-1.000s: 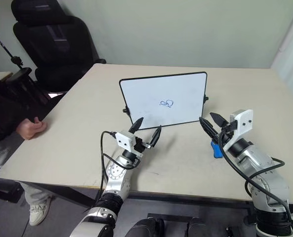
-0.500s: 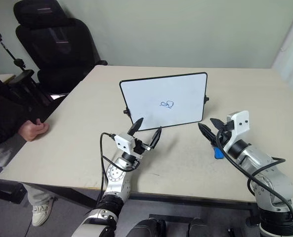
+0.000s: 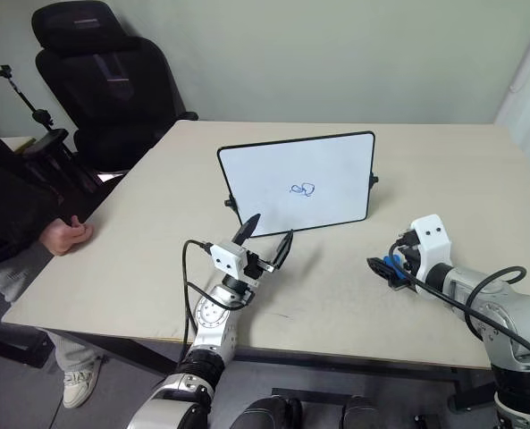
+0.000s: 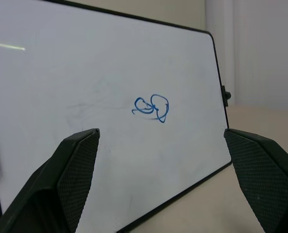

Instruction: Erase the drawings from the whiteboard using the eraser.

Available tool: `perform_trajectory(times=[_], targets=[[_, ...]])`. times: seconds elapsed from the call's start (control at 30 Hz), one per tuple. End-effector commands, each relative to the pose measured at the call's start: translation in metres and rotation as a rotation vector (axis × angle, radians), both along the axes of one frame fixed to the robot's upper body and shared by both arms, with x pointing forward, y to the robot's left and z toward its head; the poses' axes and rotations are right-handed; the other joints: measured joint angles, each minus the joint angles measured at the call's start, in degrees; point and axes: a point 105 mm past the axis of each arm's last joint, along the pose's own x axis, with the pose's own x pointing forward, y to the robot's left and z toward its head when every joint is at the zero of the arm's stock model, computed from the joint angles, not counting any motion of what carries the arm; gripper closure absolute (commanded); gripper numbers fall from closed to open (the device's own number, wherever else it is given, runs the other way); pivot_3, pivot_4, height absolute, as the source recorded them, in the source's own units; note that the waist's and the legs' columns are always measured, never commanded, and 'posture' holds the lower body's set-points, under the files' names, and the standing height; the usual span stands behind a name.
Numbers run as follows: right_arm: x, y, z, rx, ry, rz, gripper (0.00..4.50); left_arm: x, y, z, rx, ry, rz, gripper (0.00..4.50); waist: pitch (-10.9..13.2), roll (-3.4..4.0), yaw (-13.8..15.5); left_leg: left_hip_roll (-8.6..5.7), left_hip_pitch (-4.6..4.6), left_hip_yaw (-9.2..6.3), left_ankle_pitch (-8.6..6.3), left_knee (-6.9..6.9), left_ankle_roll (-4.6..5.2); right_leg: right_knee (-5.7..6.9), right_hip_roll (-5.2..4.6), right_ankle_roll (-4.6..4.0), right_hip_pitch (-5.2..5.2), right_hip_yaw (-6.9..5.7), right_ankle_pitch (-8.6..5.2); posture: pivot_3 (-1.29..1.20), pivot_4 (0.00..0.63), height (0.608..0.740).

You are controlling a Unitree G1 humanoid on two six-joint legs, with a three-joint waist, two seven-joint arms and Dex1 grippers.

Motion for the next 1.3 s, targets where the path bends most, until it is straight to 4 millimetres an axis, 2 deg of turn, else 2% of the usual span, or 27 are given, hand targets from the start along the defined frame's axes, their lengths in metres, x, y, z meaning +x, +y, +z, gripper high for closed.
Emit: perform_trajectory(times=[0.03,0.17,0.27,0.4,0.53,0.67,0.77,0.87,1.07,1.27,1.3], targets=[[-0.001,0.000,0.007,-0.004,0.002,-0.002,0.04,-0.001,0.005,-0.014,-0.001,0.053,0.022,0.00,0.00,0.00,0.00,0.00,-0.03,0.00,0.00,0.00,0.00,0.00,0.00,0.00,-0.02,0.00,0.00,0.00,0.150,0.740],[0.000,0.001,-0.005,-0.030,0.053,-0.023,0.04,-0.001,0.002,-0.013,-0.003,0.049,0.015,0.00,0.00,0.00,0.02,-0.01,-0.03,0.00,0.00,0.00,0.00,-0.04,0.00,0.00,-0.02,0.02,0.00,0.00,0.150,0.740],[0.007,-0.003,-0.007,-0.035,0.035,-0.065,0.04,-0.001,0.002,-0.012,-0.005,0.046,0.013,0.00,0.00,0.00,0.02,-0.01,-0.04,0.00,0.00,0.00,0.01,-0.04,0.00,0.00,-0.03,0.02,0.00,0.00,0.150,0.740],[0.012,-0.013,-0.014,-0.081,0.054,-0.117,0.04,-0.003,0.001,-0.013,-0.005,0.042,0.010,0.00,0.00,0.00,0.10,-0.01,-0.04,0.00,0.00,-0.01,0.01,-0.04,0.00,0.00,-0.04,0.03,0.00,0.00,0.150,0.740],[0.012,-0.014,-0.013,-0.083,0.037,-0.112,0.04,-0.004,0.001,-0.013,-0.005,0.044,0.009,0.00,0.00,0.00,0.12,-0.01,-0.05,-0.02,0.00,-0.05,0.01,-0.04,0.00,0.00,-0.05,0.03,0.00,0.00,0.150,0.740],[0.016,-0.017,-0.003,-0.071,-0.020,-0.134,0.04,-0.005,0.000,-0.014,-0.005,0.045,0.010,0.00,0.00,0.00,0.13,-0.01,-0.05,-0.02,0.00,-0.18,0.01,-0.09,0.00,0.00,-0.07,0.03,0.00,0.00,0.150,0.740],[0.012,-0.013,0.005,-0.062,-0.046,-0.099,0.04,-0.006,-0.002,-0.015,-0.005,0.051,0.000,0.00,0.00,0.01,0.18,-0.02,-0.05,-0.02,0.00,-0.25,0.01,-0.13,0.00,0.00,-0.07,0.03,0.00,0.00,0.150,0.740],[0.008,-0.013,0.004,-0.076,-0.031,-0.092,0.04,-0.008,-0.004,-0.015,-0.004,0.051,-0.009,0.00,0.00,0.00,0.29,-0.02,-0.05,-0.01,0.00,-0.40,0.01,-0.26,0.00,0.00,-0.06,0.03,0.00,0.00,0.150,0.740],[-0.005,-0.019,-0.019,-0.110,0.073,-0.098,0.04,-0.010,-0.007,-0.016,-0.007,0.054,-0.022,0.00,0.00,0.01,0.64,-0.03,-0.05,-0.01,0.00,-0.53,0.00,-0.37,-0.01,0.01,-0.03,0.03,-0.01,0.00,0.150,0.740],[-0.005,-0.019,-0.020,-0.109,0.079,-0.103,0.04,-0.014,-0.008,-0.017,-0.007,0.053,-0.025,0.00,-0.01,0.02,0.58,-0.03,-0.03,-0.01,0.00,-0.56,0.00,-0.38,0.00,0.07,-0.03,0.03,-0.06,0.00,0.150,0.740],[-0.005,-0.019,-0.021,-0.110,0.078,-0.102,0.20,-0.014,-0.008,-0.017,-0.007,0.053,-0.025,0.00,-0.01,0.02,0.57,-0.03,-0.03,-0.01,0.00,-0.56,0.01,-0.41,0.00,0.08,-0.03,0.03,-0.07,0.00,0.150,0.740]])
